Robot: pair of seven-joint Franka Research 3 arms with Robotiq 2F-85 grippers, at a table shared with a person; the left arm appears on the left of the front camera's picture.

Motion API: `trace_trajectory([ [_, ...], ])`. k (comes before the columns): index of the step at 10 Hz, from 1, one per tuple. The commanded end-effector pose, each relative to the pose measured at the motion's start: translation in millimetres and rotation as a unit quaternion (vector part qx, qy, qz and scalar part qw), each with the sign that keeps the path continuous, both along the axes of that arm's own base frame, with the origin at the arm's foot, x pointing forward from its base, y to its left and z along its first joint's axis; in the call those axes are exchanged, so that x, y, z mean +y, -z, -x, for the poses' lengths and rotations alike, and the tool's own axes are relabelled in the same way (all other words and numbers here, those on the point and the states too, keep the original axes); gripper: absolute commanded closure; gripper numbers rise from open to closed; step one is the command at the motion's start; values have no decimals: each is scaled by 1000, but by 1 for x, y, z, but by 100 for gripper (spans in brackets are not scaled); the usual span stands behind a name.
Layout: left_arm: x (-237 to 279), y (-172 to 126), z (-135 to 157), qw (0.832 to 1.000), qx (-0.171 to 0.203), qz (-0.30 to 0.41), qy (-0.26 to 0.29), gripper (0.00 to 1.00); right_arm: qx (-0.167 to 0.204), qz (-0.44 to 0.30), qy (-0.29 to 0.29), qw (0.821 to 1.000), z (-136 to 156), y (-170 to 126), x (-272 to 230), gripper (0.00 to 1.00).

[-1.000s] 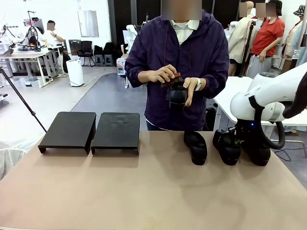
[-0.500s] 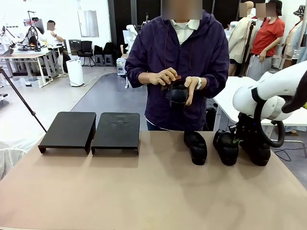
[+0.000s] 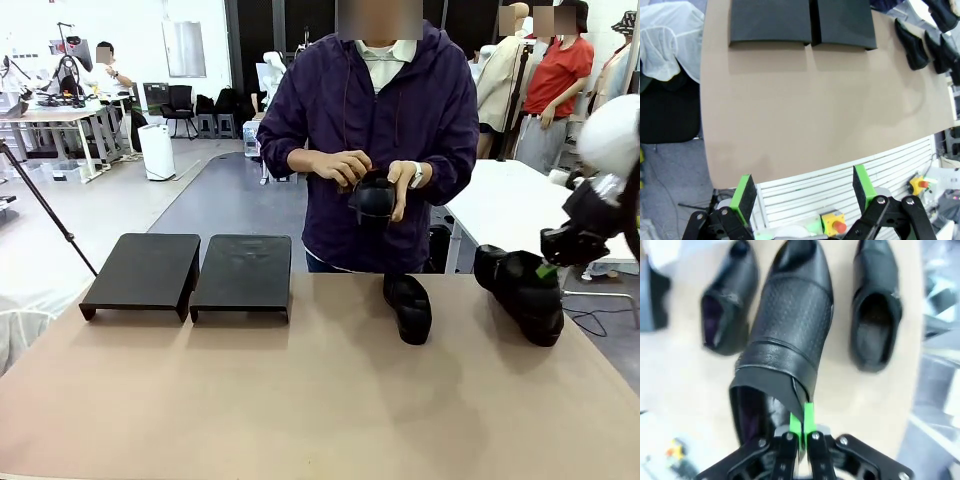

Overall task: Organize the shoes by placing them on the stand.
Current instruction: Pick up one Shoe and place it in the middle of the table.

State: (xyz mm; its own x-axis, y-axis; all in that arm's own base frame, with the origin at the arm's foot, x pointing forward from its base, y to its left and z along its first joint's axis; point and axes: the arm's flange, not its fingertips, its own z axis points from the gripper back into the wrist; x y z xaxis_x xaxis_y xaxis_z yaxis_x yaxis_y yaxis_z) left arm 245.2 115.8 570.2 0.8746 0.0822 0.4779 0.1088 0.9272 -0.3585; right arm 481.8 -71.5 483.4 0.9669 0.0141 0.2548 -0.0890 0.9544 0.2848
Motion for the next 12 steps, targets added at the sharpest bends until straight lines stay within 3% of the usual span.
trace_trajectory([
  [1, 1, 0, 0, 1000, -2, -3, 3, 0, 4, -44, -58, 997, 71, -21, 17, 100],
  [2, 1, 0, 0, 1000, -2, -3, 3, 0, -12, -50, -63, 997, 107, -32, 23, 100],
  [5, 1, 0, 0, 1000, -2, -3, 3, 0, 14, -12, -34, 999, 179, -45, 38, 100],
  [9, 1, 0, 0, 1000, -2, -3, 3, 0, 7, -30, -59, 998, 166, -38, 35, 100],
  [10, 1, 0, 0, 1000, -2, -3, 3, 0, 14, -19, -55, 998, 180, -37, 37, 100],
  [12, 1, 0, 0, 1000, -2, -3, 3, 0, 27, 15, -10, 999, 196, -40, 105, 100],
])
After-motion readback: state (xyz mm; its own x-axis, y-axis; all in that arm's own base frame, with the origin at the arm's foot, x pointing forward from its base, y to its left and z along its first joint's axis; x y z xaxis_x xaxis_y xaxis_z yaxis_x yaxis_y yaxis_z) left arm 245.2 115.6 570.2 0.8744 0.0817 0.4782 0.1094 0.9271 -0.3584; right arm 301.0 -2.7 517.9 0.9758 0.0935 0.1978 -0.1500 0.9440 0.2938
